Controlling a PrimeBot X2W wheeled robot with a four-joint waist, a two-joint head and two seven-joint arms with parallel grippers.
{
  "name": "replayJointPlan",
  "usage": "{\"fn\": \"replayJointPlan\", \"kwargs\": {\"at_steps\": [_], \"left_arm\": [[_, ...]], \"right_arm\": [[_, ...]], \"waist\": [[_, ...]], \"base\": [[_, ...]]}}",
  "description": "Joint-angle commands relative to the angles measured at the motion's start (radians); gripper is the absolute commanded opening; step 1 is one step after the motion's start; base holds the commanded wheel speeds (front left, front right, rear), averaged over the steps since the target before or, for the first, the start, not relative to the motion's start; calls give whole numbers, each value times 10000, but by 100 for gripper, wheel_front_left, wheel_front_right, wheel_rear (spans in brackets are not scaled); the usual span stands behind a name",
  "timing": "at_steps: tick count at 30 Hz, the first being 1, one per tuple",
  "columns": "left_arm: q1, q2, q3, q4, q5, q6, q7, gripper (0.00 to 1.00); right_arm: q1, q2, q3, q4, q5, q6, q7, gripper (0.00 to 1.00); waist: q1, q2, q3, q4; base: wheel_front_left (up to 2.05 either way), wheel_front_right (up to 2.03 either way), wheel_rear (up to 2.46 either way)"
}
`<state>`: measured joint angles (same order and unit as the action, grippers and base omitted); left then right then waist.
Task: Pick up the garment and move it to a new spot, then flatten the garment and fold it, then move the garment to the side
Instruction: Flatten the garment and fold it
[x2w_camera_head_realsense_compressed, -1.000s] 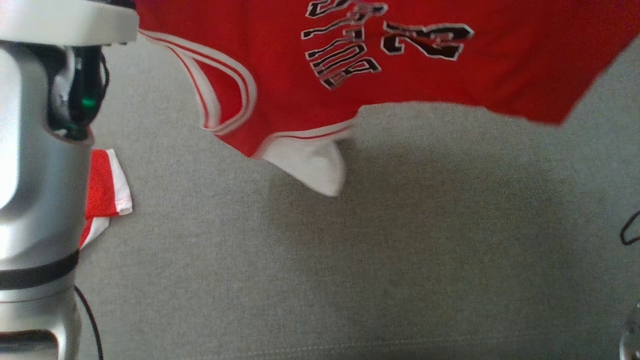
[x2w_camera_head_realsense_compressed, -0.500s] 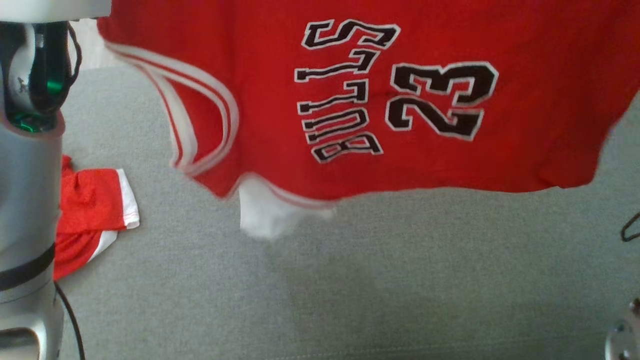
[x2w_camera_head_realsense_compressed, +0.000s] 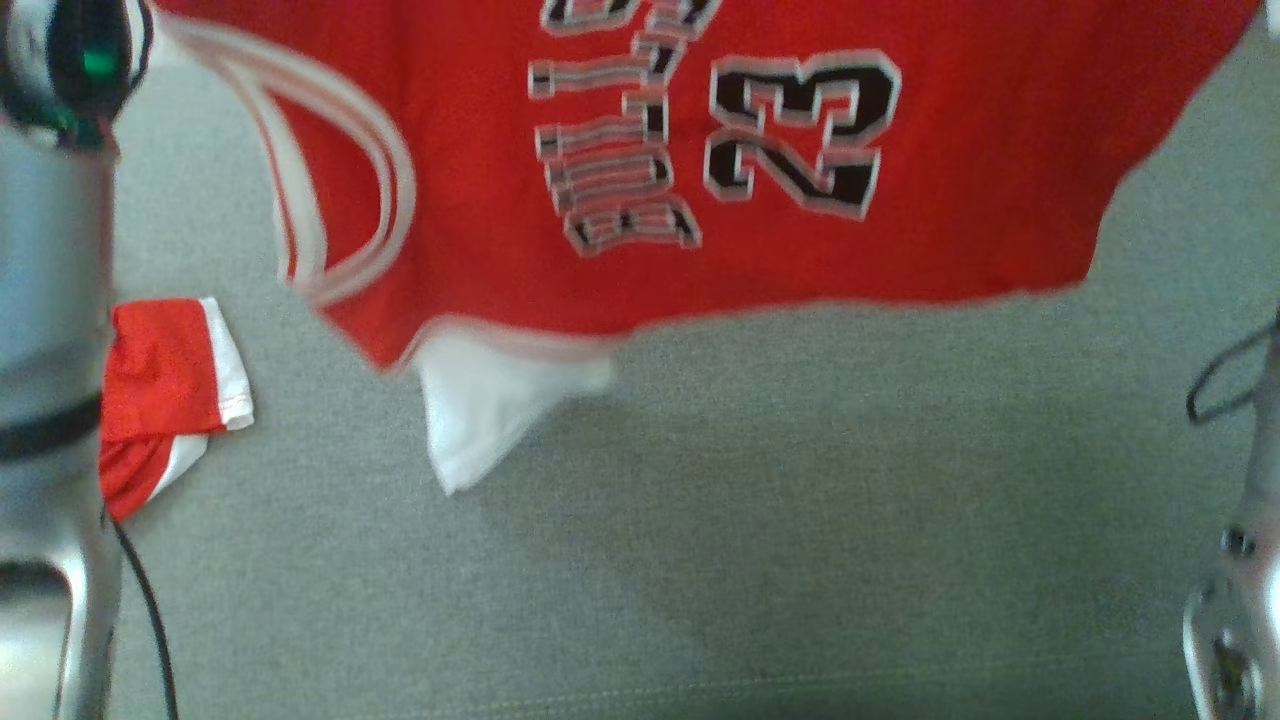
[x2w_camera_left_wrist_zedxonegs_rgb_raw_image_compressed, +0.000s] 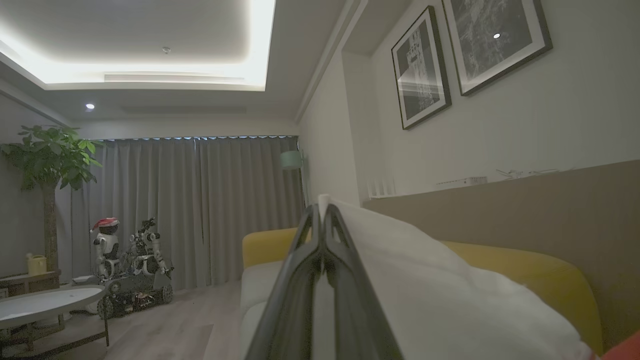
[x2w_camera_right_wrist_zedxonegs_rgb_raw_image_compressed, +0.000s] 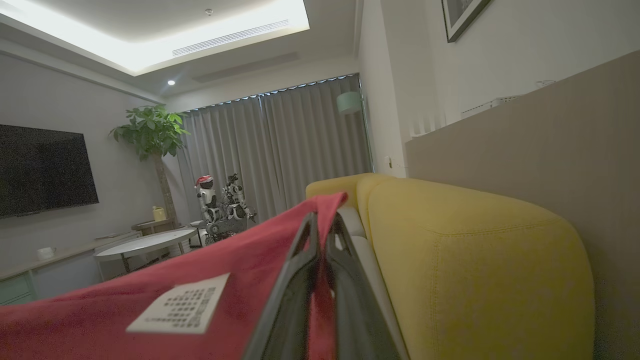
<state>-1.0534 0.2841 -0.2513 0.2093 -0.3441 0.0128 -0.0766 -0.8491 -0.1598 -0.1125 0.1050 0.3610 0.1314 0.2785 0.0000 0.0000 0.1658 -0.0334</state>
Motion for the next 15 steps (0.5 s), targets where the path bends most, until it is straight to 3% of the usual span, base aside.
{"fn": "replayJointPlan", "kwargs": {"at_steps": [1,9,15], "left_arm": [[-955,304,204,298,78,-92,-103,0],[-3330,-236,47,3928,224,-291,-1223,0],[-4157,-862,-139,6399,187,-435,-1576,0]], "right_arm": [[-940,122,231,121,-106,-7,-300,0],[-3346,558,684,3978,-33,-7,-2518,0],[-4461,731,1477,7068,-129,-7,-3820,0]], "waist": [[0,0,240,-25],[0,0,547,-139],[0,0,952,75]], "base": [[0,0,0],[0,0,0],[0,0,0]]}}
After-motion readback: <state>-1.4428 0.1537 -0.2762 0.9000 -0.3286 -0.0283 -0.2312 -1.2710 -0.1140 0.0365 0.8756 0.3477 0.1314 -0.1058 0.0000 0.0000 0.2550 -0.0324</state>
